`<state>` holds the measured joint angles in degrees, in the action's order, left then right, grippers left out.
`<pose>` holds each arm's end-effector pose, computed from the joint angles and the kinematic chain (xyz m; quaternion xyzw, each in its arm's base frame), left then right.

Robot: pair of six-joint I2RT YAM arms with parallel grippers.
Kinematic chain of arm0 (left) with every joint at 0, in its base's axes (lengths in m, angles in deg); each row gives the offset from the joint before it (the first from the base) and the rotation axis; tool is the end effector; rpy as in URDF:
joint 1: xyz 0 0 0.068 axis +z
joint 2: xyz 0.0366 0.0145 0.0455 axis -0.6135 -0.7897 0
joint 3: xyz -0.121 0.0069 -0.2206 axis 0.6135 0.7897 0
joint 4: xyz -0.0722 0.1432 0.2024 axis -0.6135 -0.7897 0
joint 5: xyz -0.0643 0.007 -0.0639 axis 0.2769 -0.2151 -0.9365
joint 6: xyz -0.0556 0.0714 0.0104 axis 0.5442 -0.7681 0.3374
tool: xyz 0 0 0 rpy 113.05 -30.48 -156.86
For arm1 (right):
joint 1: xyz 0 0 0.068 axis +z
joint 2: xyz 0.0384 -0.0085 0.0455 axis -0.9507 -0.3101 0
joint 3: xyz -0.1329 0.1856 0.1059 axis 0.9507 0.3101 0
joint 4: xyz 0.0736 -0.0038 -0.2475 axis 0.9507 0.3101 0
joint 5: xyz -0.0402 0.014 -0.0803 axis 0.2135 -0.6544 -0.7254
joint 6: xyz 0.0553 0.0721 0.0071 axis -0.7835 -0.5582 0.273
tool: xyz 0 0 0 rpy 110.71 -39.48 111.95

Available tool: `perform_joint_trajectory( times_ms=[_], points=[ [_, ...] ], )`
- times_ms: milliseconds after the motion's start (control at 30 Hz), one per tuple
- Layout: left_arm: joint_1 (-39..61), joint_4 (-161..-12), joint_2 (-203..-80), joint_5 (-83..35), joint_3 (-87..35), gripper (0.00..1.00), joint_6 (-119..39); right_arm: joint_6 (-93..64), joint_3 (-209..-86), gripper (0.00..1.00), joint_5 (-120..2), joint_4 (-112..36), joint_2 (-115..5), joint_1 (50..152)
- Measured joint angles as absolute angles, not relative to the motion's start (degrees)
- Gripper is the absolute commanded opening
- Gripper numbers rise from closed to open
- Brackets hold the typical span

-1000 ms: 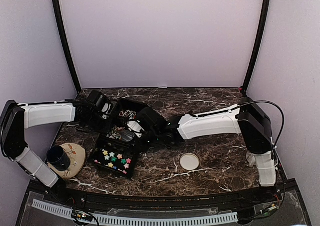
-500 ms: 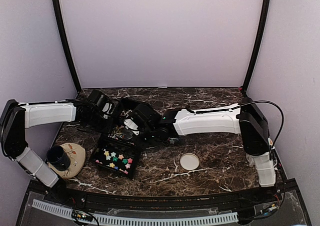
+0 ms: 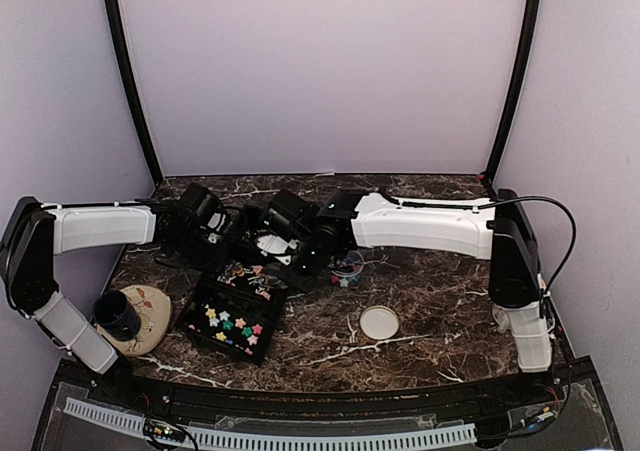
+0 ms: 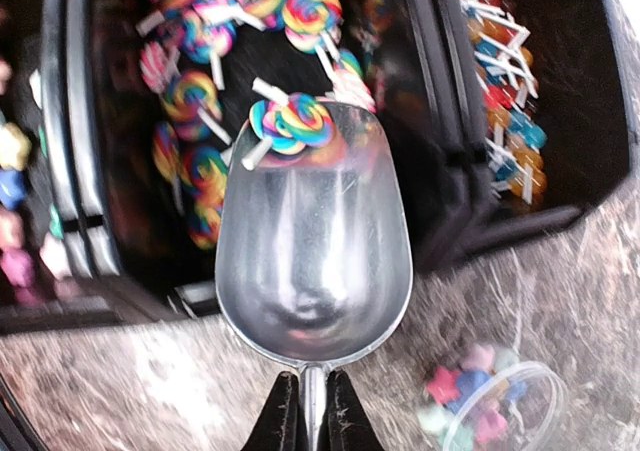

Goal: Pack the candies
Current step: Scoop the fake candies from the plate.

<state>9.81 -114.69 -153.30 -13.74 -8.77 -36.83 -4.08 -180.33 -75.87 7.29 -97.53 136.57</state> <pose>0.2894 -0.1507 0.1418 0.1066 0.9568 -0.0821 0.2576 0.2163 0.4257 0.1754 -0.5238 0.8107 0.0599 0.2546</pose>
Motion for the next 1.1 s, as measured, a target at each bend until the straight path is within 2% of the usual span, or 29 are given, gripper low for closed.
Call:
perform_joint_trajectory(
  times_ms=[267, 500, 1100],
  points=[
    [9.8, -115.8, -153.6, -13.6, -8.8, 0.0, -36.8, -1.1, -184.7, 0.0, -76.7, 16.4, -97.6, 136.0],
    [9.8, -115.7, -153.6, -13.3, -8.9, 0.0, -36.8, 2.0, -199.5, 0.0, -77.3, 26.0, -105.4, 136.0],
    [9.5, -116.4, -152.8, -11.4, -8.5, 0.0, -36.6, 7.0, -205.5, 0.0, -74.2, 23.5, -110.9, 136.5]
  ],
)
